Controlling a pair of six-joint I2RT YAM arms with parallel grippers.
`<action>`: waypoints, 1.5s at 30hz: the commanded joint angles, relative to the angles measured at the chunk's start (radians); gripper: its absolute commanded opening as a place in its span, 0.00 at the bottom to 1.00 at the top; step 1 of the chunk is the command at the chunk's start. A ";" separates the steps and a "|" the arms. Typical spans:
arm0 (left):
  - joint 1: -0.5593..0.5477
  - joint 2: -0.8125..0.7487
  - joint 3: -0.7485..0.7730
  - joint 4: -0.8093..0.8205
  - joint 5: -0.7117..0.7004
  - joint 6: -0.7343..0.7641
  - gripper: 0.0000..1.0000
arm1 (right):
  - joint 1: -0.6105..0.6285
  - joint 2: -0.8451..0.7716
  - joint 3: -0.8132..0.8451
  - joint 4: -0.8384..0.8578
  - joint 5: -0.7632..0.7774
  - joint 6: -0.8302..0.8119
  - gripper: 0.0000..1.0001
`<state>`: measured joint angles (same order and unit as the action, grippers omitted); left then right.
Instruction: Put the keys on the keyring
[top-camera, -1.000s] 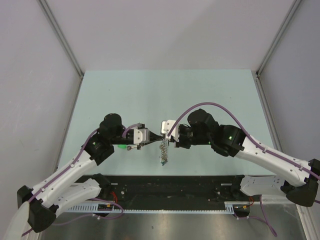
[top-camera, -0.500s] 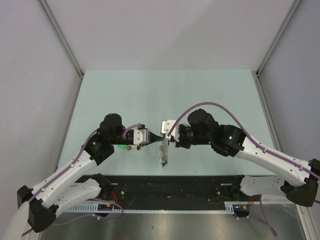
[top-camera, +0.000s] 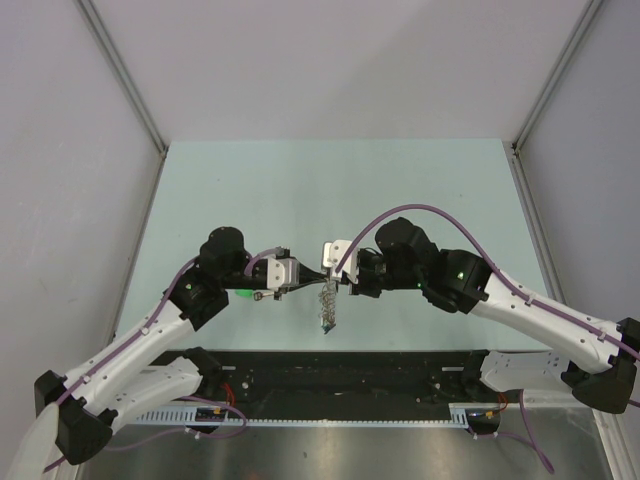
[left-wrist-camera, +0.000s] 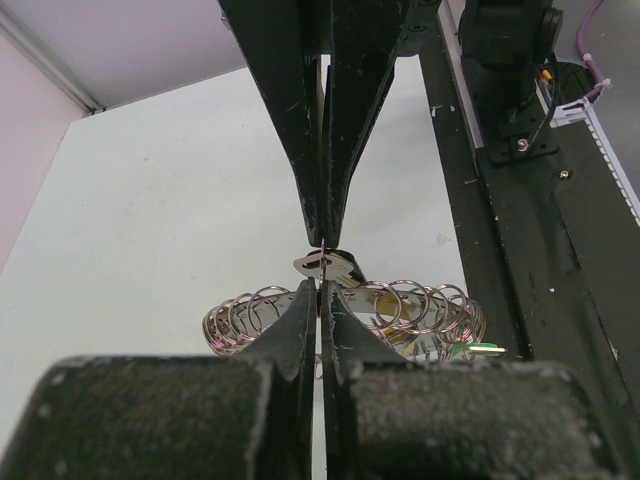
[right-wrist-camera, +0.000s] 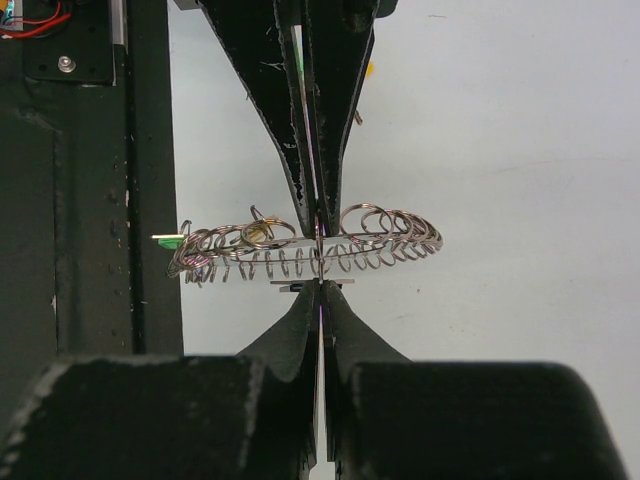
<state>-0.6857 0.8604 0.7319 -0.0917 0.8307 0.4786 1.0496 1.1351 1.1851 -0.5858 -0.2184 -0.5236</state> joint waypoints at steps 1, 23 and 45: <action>-0.006 0.000 0.018 0.038 0.041 0.012 0.00 | -0.002 -0.005 0.011 0.035 -0.016 0.010 0.00; -0.018 0.015 0.024 0.033 0.012 0.000 0.01 | 0.000 -0.008 0.011 0.060 -0.065 0.023 0.00; -0.048 0.029 0.049 -0.009 -0.050 -0.011 0.00 | 0.006 -0.012 0.011 0.087 -0.049 0.060 0.00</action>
<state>-0.7193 0.8841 0.7326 -0.0998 0.7948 0.4702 1.0451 1.1351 1.1839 -0.5892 -0.2451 -0.4786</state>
